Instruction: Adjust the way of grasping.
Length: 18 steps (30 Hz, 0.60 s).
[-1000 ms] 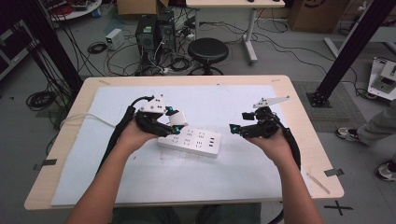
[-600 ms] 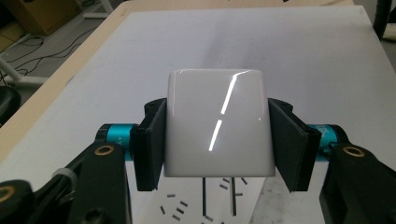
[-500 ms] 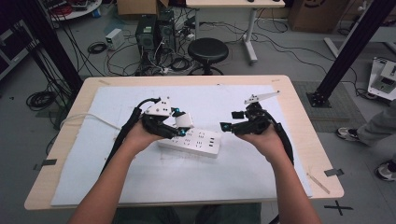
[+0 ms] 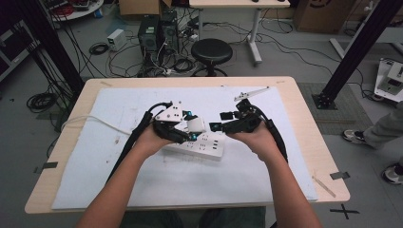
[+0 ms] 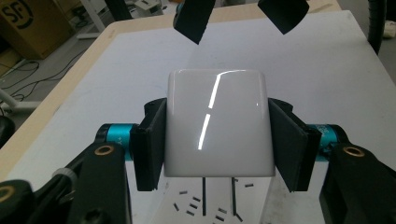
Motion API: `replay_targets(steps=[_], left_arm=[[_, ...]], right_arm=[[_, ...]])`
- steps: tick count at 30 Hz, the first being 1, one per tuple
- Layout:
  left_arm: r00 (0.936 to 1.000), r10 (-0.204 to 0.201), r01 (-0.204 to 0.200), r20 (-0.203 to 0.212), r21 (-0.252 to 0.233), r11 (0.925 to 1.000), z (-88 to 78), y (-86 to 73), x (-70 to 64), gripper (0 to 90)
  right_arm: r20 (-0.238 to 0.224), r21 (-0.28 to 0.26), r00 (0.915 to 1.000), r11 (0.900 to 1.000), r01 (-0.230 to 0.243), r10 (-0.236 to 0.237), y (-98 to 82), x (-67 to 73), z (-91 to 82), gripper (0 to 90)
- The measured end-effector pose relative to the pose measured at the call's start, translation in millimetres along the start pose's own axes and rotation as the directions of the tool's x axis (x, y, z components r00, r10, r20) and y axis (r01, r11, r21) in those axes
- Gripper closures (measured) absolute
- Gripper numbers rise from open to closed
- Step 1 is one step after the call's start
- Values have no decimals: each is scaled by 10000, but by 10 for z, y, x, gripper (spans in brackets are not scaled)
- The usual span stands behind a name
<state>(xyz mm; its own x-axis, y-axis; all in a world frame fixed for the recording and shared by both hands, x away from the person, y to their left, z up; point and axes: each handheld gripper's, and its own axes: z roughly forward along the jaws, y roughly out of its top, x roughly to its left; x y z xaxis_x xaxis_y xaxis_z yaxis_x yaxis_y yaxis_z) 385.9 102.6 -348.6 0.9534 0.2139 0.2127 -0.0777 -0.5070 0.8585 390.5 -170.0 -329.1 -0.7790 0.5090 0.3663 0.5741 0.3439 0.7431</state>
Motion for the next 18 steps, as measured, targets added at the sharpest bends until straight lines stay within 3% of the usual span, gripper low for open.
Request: replay_targets(steps=[15, 18], left_arm=[[9992, 385, -387, -91, -208, 9990, 2, 40, -47, 424], [9979, 631, -634, -137, -262, 9976, -5, 52, -54, 424]], right_arm=[[-972, 27, 9938, 9986, -536, 536, 95, 37, 232, 200], [-1143, 68, 9913, 9978, -653, 657, 114, 41, 280, 200]])
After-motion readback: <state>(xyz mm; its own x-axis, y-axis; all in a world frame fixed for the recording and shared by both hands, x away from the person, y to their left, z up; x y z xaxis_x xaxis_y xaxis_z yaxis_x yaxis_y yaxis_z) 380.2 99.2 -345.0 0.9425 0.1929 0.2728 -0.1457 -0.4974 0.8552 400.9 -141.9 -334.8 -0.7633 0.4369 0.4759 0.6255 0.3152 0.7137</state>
